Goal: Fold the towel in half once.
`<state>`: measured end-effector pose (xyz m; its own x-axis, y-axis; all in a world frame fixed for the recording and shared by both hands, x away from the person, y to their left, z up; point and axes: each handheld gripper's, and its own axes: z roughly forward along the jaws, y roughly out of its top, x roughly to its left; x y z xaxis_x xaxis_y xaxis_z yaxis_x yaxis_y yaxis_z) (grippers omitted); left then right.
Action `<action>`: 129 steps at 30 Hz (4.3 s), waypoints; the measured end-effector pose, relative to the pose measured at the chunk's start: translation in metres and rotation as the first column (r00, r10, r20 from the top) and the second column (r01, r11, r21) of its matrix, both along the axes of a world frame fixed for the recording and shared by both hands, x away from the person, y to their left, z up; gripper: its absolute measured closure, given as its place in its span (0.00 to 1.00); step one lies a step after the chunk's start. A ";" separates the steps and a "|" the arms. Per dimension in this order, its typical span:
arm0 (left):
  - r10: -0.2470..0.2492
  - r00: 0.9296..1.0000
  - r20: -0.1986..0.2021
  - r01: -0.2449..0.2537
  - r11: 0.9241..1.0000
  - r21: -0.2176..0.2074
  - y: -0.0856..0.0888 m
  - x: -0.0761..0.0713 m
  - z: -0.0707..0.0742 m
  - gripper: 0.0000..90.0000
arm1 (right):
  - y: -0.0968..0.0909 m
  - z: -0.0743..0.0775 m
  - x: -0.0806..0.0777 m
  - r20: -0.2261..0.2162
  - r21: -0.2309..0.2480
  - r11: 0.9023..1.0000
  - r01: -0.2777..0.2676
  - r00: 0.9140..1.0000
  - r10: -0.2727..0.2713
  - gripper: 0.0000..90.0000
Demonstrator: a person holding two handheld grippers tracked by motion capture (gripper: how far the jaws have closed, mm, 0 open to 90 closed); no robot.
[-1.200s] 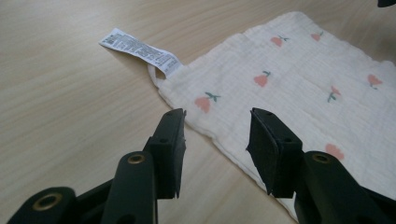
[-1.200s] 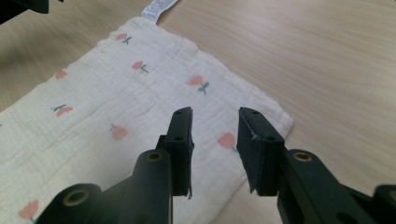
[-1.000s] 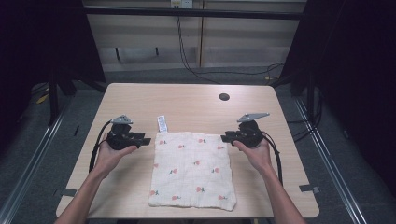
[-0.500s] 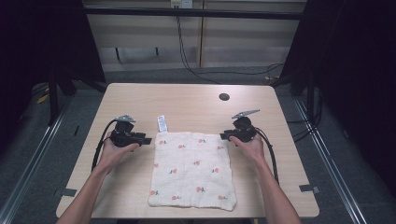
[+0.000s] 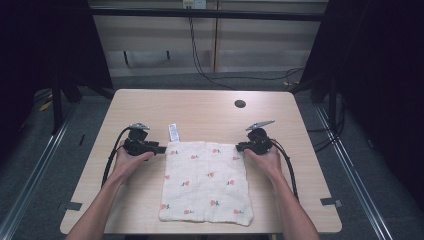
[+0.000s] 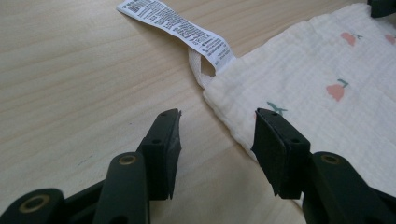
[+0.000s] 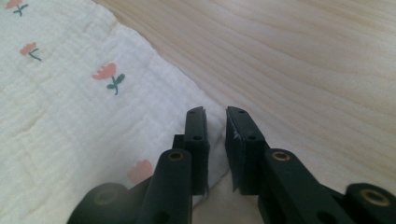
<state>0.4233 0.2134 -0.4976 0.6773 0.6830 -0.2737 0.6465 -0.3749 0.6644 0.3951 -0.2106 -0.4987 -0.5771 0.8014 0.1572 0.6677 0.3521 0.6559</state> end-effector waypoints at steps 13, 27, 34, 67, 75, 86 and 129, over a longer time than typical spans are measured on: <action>-0.026 0.999 0.035 0.025 1.000 0.009 -0.025 0.009 -0.004 0.60 | -0.006 -0.003 0.002 0.021 0.012 1.000 0.020 1.000 -0.020 0.74; -0.065 0.998 0.027 0.065 0.998 0.019 -0.038 0.010 -0.005 0.95 | -0.001 -0.001 0.003 -0.010 0.044 0.999 -0.017 1.000 0.017 0.97; -0.066 0.996 0.053 0.066 0.998 0.007 -0.037 0.006 0.002 0.95 | -0.007 0.003 0.003 -0.011 0.087 0.996 -0.010 1.000 0.011 0.97; -0.111 0.974 0.198 0.136 0.984 -0.119 -0.018 -0.036 0.054 0.95 | -0.013 0.062 -0.030 0.109 0.201 0.973 -0.115 0.990 0.094 0.97; -0.137 0.964 0.226 0.169 0.977 -0.129 -0.009 -0.053 0.066 0.95 | -0.019 0.072 -0.047 0.149 0.238 0.963 -0.129 0.984 0.095 0.97; -0.159 0.957 0.241 0.190 0.975 -0.114 -0.004 -0.074 0.074 0.95 | -0.014 0.080 -0.070 0.159 0.230 0.955 -0.187 0.975 0.153 0.97; -0.300 0.951 0.073 0.301 0.954 -0.003 -0.012 -0.133 0.015 0.93 | -0.018 0.024 -0.142 -0.012 0.168 0.958 -0.232 0.971 0.237 0.96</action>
